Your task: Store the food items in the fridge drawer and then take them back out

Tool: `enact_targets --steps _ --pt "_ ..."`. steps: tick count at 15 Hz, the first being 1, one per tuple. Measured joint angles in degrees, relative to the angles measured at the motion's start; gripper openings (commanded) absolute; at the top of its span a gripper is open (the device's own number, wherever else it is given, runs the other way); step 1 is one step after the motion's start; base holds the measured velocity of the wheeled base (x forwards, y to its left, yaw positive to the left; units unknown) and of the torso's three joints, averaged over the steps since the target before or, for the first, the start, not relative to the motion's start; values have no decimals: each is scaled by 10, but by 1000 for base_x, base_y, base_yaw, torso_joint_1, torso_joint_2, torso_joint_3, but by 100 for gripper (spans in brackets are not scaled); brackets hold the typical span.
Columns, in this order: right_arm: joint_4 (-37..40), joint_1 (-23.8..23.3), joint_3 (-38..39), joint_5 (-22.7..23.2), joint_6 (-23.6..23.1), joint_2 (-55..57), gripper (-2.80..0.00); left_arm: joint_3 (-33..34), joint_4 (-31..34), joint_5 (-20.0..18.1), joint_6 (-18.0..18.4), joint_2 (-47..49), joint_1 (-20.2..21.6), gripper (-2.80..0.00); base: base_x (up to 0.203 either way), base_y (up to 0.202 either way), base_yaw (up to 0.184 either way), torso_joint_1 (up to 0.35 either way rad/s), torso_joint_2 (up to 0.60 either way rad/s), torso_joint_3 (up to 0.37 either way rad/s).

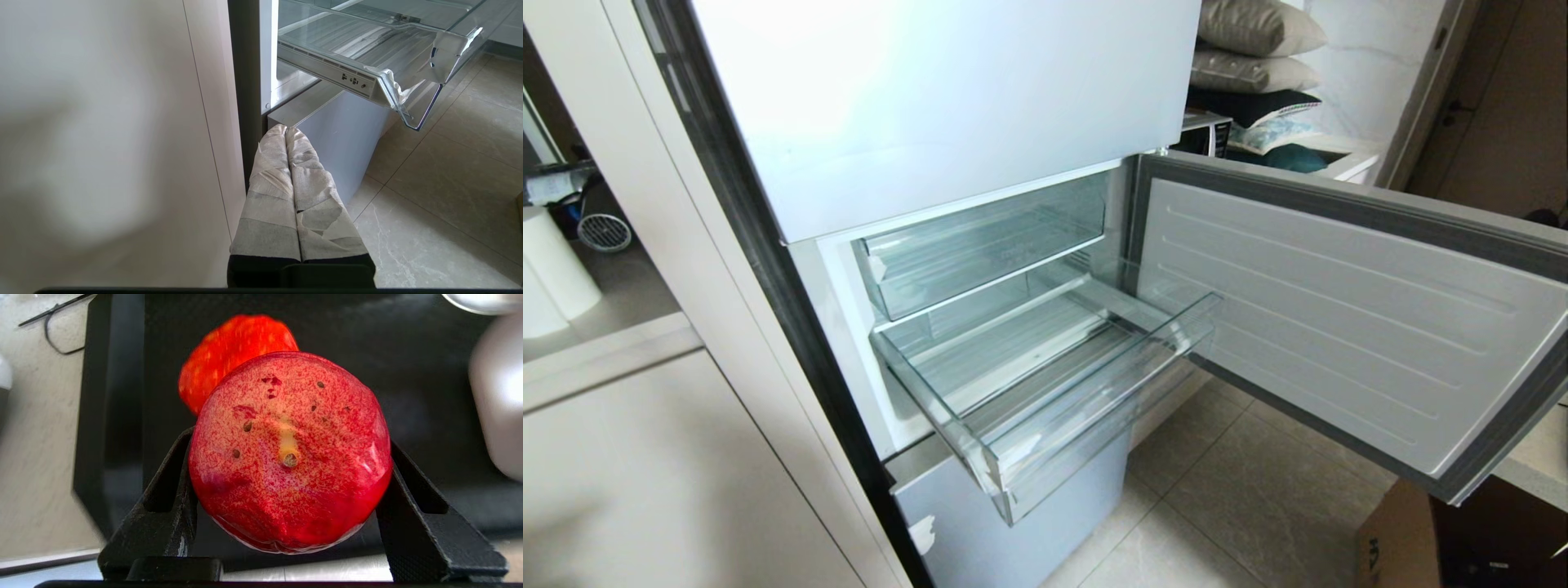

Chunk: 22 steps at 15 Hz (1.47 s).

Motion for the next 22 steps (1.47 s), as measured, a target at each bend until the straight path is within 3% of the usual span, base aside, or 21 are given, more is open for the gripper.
enact_targets --steps 1,2,11,18,19,22 --pt "0 5 -11 0 -1 12 -280 0 0 0 0 0 0 -280 0 0 0 0 0 0" --pt "0 12 -18 0 -2 23 0 0 0 0 0 0 0 -280 0 0 0 0 0 0" --pt "3 21 -25 0 3 42 0 0 0 0 0 0 0 -280 0 0 0 0 0 0" --pt "4 -3 -8 -8 19 -42 0 0 0 0 0 0 0 -280 0 0 0 0 0 0" --pt "4 -6 -3 -8 19 -59 -280 0 0 0 0 0 0 -280 0 0 0 0 0 0" --pt "4 -12 17 -9 19 -122 -280 0 0 0 0 0 0 -280 0 0 0 0 0 0"
